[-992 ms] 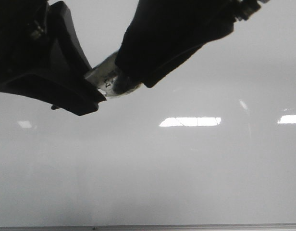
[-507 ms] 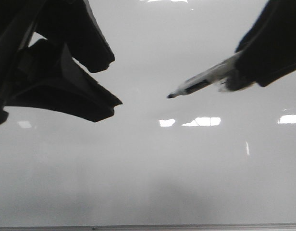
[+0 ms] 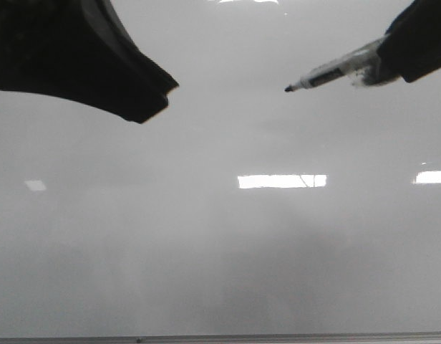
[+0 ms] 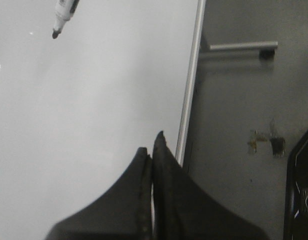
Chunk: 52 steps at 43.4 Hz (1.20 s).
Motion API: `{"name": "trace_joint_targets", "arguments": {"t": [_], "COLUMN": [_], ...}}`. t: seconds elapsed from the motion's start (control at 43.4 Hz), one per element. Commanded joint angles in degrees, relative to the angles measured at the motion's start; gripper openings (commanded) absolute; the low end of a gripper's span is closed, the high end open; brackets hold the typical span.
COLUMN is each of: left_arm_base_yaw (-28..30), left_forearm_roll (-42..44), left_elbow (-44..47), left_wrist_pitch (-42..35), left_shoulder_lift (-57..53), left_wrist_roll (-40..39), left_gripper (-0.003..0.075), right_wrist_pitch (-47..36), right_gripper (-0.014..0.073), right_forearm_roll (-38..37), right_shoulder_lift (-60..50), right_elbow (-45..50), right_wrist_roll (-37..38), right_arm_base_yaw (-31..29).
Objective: Write number 6 on whiteboard
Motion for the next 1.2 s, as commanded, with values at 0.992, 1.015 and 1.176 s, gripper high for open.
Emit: {"name": "trace_joint_targets", "arguments": {"t": [0.992,1.015,1.176], "left_arm_base_yaw": [1.5,1.5,1.5], "left_forearm_roll": [-14.6,-14.6,-14.6], "left_elbow": [23.4,23.4,23.4], "left_wrist_pitch": [-17.3,-17.3,-17.3], "left_shoulder_lift": [-37.4,-37.4,-37.4], "left_wrist_roll": [-0.6,-0.6,-0.6], "left_gripper": [-0.002,-0.002,-0.002], "right_wrist_pitch": [-30.4,-30.0,-23.7], "right_gripper": [-0.0069,-0.0069,-0.0069], "right_forearm_roll": [5.5,5.5,5.5], "right_shoulder_lift": [28.5,28.8,32.5], "right_elbow": [-10.7,-10.7,-10.7], "right_wrist_roll": [-0.1,-0.1,-0.1], "right_arm_base_yaw": [6.6,6.7,8.5]}}
